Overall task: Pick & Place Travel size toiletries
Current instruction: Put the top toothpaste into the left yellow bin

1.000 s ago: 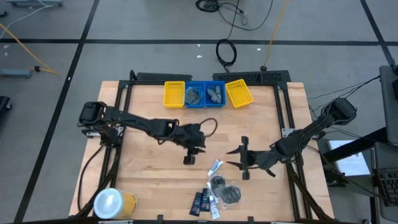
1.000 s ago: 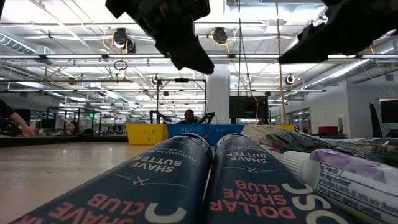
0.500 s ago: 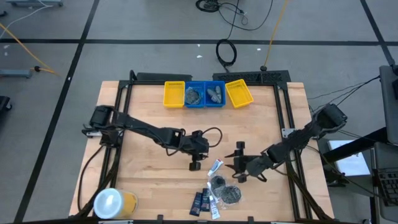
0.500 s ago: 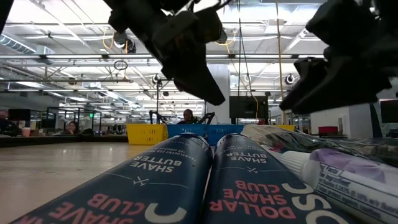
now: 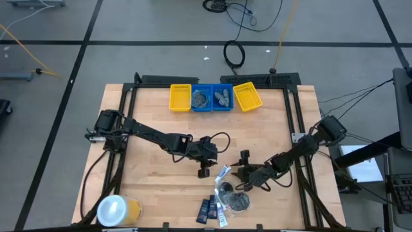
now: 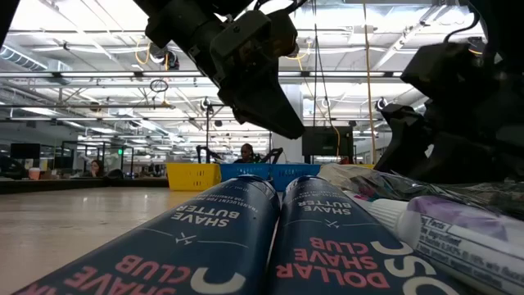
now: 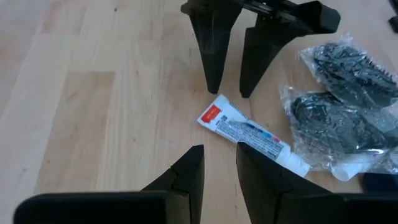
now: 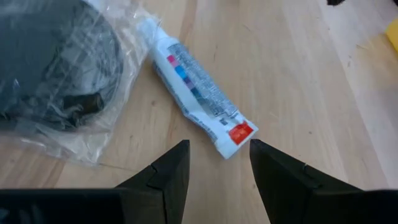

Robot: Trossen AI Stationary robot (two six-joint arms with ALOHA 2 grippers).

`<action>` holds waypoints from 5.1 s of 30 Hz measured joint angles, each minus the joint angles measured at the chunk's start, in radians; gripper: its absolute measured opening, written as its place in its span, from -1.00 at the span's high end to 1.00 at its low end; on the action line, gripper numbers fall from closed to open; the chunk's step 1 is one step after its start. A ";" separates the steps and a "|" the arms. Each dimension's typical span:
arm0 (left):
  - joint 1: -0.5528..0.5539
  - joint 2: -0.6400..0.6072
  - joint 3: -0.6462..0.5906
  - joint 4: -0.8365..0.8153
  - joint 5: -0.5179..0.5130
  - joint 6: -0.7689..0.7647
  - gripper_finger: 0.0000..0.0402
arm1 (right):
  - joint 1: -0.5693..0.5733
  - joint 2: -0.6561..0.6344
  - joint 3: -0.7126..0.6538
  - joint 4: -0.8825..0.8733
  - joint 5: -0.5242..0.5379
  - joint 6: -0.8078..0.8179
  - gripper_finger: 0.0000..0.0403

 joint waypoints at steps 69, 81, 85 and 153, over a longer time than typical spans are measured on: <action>-0.029 -0.008 0.000 0.236 -0.142 0.283 0.54 | 0.022 -0.397 0.000 -0.251 0.217 -0.024 1.00; -0.062 -0.122 0.000 0.238 -0.192 0.367 0.54 | 0.021 -0.471 0.000 -0.266 0.236 -0.042 1.00; -0.066 -0.149 0.000 0.269 -0.205 0.396 0.54 | 0.021 -0.471 0.000 -0.262 0.236 -0.039 1.00; 0.234 -0.449 0.000 -0.425 -0.659 0.135 0.83 | 0.022 -0.471 0.000 -0.357 0.153 0.158 0.37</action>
